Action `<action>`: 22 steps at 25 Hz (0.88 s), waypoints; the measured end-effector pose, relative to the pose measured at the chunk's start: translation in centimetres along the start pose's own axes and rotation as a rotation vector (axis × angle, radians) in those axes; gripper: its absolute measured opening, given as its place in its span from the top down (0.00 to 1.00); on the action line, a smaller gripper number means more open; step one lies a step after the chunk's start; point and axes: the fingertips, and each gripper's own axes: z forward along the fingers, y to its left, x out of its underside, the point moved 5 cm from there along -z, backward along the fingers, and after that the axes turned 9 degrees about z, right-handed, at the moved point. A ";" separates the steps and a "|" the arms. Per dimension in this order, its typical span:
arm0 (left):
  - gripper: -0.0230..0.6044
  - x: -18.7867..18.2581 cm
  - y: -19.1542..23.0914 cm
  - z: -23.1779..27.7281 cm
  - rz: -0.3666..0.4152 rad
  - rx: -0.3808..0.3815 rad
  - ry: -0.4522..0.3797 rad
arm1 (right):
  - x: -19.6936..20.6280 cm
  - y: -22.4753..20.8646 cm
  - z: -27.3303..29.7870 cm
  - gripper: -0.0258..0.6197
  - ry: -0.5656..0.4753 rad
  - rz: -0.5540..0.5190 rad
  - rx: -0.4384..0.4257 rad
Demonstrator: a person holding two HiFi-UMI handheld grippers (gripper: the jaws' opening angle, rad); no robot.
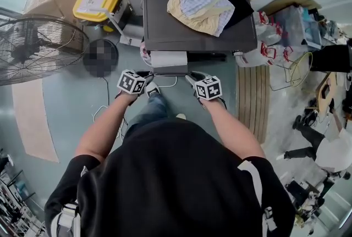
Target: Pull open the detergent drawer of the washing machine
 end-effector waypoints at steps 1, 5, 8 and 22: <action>0.80 0.2 -0.3 0.0 0.000 0.001 0.002 | 0.3 0.1 -0.2 0.80 0.002 -0.001 -0.003; 0.80 1.1 -1.4 -0.1 -0.004 0.000 0.010 | 1.5 0.5 -0.7 0.80 0.008 0.003 -0.017; 0.80 1.8 -2.3 -0.3 -0.005 -0.002 0.018 | 2.5 1.0 -1.1 0.80 0.014 0.007 -0.032; 0.80 4.5 -5.4 -0.9 -0.012 -0.003 0.029 | 6.1 1.8 -2.8 0.80 0.044 -0.013 -0.029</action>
